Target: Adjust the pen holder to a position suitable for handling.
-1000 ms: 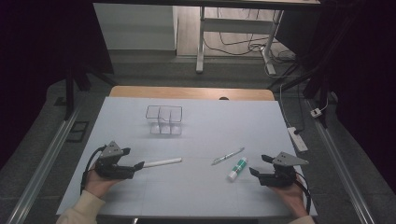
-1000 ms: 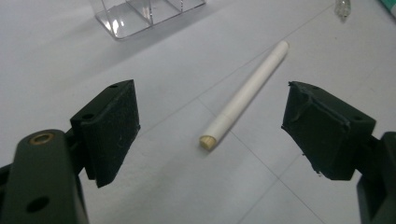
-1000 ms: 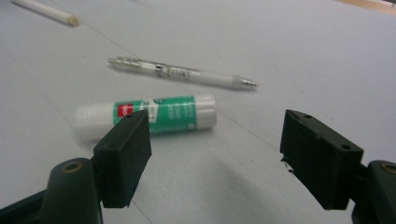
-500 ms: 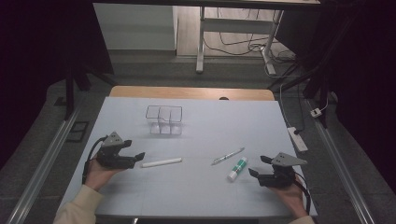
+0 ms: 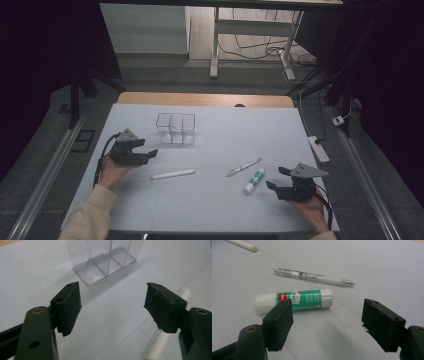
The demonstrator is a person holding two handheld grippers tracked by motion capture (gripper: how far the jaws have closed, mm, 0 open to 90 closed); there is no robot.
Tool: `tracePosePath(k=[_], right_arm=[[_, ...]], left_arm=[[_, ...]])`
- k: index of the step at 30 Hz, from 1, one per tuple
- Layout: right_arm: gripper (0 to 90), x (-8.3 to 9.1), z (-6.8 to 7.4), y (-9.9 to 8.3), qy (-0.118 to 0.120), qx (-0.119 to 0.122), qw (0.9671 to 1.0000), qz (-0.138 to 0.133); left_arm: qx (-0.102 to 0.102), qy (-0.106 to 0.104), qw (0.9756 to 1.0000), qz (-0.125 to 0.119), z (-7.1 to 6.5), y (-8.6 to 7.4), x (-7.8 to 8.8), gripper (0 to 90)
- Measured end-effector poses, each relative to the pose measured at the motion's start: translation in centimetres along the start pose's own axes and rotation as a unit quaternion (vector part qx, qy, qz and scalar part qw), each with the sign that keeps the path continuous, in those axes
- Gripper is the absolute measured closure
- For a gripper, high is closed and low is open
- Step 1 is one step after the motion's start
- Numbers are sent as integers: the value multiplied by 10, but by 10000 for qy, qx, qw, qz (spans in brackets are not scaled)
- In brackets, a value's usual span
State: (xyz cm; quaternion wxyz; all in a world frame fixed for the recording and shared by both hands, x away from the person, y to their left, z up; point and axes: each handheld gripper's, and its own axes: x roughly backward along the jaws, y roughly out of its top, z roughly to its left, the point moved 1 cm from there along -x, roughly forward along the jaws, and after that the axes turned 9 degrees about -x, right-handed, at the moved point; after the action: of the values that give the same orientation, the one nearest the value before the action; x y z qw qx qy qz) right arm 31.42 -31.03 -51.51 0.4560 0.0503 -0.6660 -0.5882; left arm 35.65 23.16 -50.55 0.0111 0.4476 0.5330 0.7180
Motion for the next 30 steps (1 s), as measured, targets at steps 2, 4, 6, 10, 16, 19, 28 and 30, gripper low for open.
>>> tracePosePath(k=[2, 4, 6, 10, 16, 19, 28, 30], right_arm=[[243, 0, 0, 0, -13, -34, 10000, -26], [243, 1, 0, 0, -27, -25, 10000, -10], [243, 1, 0, 0, -29, -22, 10000, -4], [243, 0, 1, -1, -13, -19, 10000, 22], [244, 1, 1, -1, -19, -16, 10000, 33], [244, 0, 0, -2, -55, -26, 10000, 35], [244, 0, 0, -2, -37, -21, 10000, 49], [244, 0, 0, -2, -45, -12, 10000, 62]], left_arm=[[37, -18, 10000, 3, 4, 2, -3, 299], [27, -2, 10000, 28, 6, 2, -4, 301], [60, 35, 10000, 24, 10, 4, -6, 305], [68, 174, 9998, -1, 14, 6, -7, 334], [87, 322, 9994, 43, 23, 9, -14, 385], [145, 356, 9993, 24, 28, 10, -16, 422], [341, 453, 9984, 76, 46, 9, -25, 576], [355, 458, 9983, 86, 49, 10, -28, 622]])
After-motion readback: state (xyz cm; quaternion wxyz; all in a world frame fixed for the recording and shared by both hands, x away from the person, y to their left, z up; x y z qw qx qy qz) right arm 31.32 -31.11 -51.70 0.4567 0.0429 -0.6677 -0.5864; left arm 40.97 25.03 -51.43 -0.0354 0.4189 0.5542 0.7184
